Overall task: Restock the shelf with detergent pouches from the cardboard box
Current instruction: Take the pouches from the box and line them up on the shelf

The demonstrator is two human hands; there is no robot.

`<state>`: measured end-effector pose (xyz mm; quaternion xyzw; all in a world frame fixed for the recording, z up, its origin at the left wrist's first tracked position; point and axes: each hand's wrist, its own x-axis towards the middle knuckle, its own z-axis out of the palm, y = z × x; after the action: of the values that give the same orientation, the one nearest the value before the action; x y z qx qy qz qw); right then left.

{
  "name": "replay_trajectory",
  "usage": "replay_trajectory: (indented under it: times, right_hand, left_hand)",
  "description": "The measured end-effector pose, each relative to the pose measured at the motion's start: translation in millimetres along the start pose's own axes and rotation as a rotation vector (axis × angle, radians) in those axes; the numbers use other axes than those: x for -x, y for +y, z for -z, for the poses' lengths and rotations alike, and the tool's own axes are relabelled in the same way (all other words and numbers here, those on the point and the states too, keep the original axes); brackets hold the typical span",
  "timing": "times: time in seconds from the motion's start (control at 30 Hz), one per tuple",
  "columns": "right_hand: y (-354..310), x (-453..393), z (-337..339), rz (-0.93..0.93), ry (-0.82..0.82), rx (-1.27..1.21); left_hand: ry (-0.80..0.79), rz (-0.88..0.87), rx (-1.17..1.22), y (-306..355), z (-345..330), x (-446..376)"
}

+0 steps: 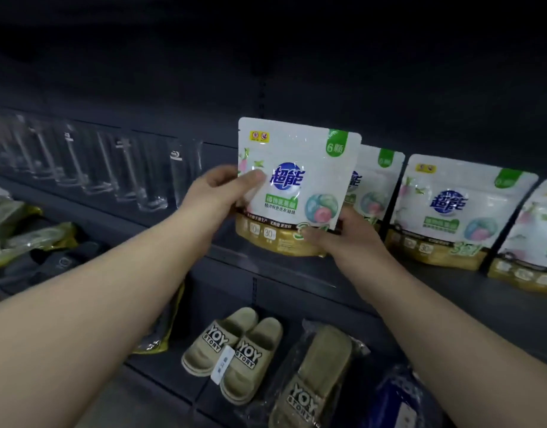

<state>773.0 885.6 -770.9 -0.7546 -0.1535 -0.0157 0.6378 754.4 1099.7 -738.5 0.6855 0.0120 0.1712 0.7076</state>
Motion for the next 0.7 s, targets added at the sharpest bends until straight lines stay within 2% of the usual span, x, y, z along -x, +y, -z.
replay_trajectory:
  times: [0.17, 0.27, 0.43, 0.57, 0.7]
  right_hand:
    - [20, -38, -26, 0.001, -0.059, 0.166]
    - [29, -52, -35, 0.01, -0.031, 0.255]
    - [32, -58, -44, 0.023, -0.021, 0.273]
    - [34, -60, -45, 0.03, -0.003, 0.274]
    - [36, -60, -44, 0.025, 0.001, 0.265]
  left_hand:
    - [0.124, 0.028, -0.206, -47, 12, -19]
    - [0.172, 0.03, -0.283, -66, 9, -25]
    - [0.24, -0.025, -0.318, -71, 2, -25]
    - [0.232, -0.063, -0.366, -70, -2, -23]
    - [0.254, -0.044, -0.356, -71, -2, -21]
